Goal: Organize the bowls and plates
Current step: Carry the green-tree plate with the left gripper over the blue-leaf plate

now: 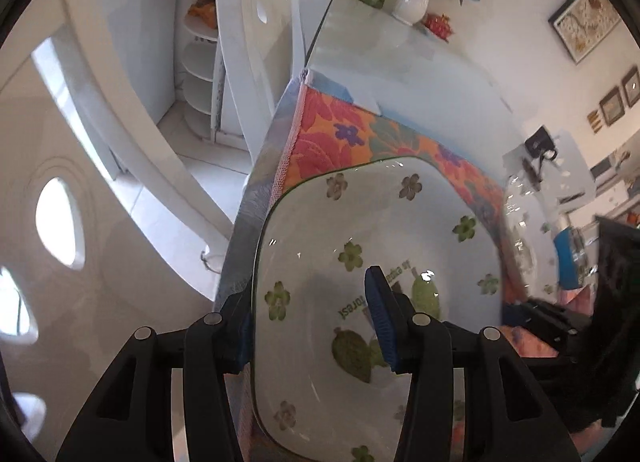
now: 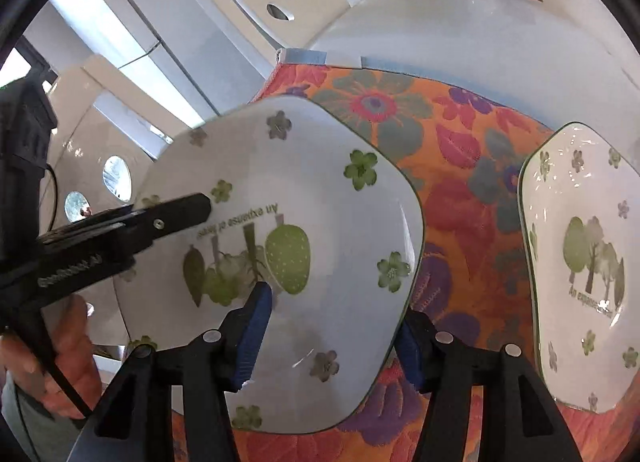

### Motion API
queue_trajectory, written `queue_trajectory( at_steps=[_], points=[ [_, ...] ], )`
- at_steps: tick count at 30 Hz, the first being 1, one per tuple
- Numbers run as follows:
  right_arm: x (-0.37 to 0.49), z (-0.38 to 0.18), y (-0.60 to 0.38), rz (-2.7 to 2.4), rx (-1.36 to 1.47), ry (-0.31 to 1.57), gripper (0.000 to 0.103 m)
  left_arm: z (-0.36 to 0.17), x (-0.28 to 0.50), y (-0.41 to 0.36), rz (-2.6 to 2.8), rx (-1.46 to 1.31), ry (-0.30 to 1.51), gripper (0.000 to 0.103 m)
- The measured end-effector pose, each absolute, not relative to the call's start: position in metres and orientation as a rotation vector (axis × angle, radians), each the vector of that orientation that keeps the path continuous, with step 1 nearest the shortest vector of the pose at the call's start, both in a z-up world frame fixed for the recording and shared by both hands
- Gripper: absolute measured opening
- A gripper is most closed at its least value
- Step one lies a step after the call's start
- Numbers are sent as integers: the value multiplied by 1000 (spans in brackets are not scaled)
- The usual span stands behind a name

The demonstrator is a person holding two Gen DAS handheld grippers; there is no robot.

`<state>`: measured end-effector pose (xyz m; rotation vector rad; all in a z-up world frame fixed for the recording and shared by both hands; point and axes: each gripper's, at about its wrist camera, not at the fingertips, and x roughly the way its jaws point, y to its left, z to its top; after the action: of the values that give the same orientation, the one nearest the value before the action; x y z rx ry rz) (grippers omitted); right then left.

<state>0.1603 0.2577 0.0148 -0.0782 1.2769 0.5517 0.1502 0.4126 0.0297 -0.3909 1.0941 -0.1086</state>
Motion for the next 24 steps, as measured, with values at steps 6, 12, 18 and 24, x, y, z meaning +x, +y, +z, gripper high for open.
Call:
queue_trajectory(
  at_steps=[6,12,18,24],
  points=[
    [159,31,246,524,6,1288,55,53,123,393,-104,-394,1070,45],
    [145,51,228,498,48,1275,55,81,91,376,-123,-391,1031,45],
    [102,76,202,452,89,1268,55,107,58,352,-159,-363,1001,45],
    [47,82,179,431,103,1296,55,110,15,332,-181,-349,1014,45]
  ],
)
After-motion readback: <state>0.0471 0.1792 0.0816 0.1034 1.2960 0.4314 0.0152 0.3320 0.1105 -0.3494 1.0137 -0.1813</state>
